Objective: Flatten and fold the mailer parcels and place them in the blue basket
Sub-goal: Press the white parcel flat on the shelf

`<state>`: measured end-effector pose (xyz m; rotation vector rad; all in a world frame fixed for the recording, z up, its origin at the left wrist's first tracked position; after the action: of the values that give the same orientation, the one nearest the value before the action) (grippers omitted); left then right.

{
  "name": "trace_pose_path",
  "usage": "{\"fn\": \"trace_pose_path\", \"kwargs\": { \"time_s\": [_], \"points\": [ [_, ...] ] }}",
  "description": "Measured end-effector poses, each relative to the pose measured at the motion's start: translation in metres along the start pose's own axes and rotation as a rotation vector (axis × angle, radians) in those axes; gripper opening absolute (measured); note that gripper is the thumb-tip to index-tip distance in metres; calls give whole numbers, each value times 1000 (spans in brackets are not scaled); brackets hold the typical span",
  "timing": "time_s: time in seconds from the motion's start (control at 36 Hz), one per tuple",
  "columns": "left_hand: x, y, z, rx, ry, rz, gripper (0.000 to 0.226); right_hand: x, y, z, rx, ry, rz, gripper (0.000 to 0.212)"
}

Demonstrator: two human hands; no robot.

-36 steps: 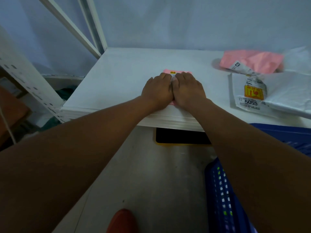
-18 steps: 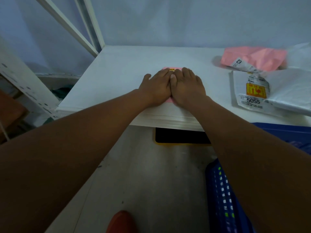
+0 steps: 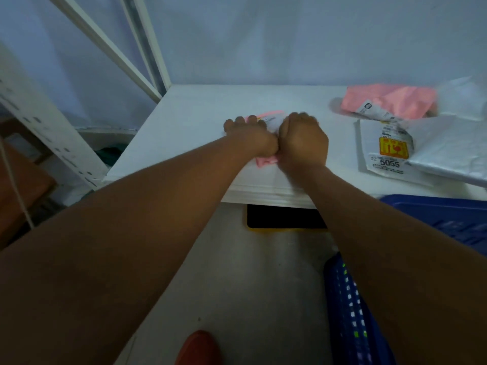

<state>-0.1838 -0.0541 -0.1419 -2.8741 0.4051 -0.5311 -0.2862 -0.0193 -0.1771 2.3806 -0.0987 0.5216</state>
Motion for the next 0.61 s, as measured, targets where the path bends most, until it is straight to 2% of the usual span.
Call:
{"fn": "trace_pose_path", "kwargs": {
  "time_s": [0.06, 0.11, 0.19, 0.25, 0.31, 0.39, 0.47, 0.56, 0.61],
  "points": [
    [2, -2, -13, 37, 41, -56, 89, -1, -2, -2, 14, 4, 10, 19],
    [4, -4, -21, 14, 115, -78, 79, -5, -1, -3, 50, 57, 99, 26],
    [6, -5, -21, -82, 187, -115, 53, -6, 5, 3, 138, 76, 99, 45],
    [5, -2, -12, -161, 165, -132, 54, -10, 7, 6, 163, 49, 82, 50],
    [5, 3, 3, -299, 65, -47, 55, -18, 9, 7, 192, 16, 132, 47],
    [5, 7, 23, -483, -118, 248, 47, -18, 10, 2, 188, 33, 164, 46],
    [8, 6, 33, -449, -313, 313, 50, -10, 5, 2, 133, 57, 89, 46],
    [13, 8, 39, -392, -190, 215, 50, 4, -3, 1, 81, -47, -95, 25],
    [13, 6, 39, -393, -95, 152, 53, 7, -3, 2, 93, -8, -145, 20]
  ]
}}
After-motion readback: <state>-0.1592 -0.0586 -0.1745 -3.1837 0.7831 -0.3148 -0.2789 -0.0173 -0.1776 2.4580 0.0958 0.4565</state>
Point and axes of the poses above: each hand's wrist, its own y-axis towards the middle knuckle, its own z-axis out of the palm, x = y × z, the point moved 2 cm from there along y, towards the middle knuckle, and after that the axes turned 12 degrees about y, right-handed, at the moved point
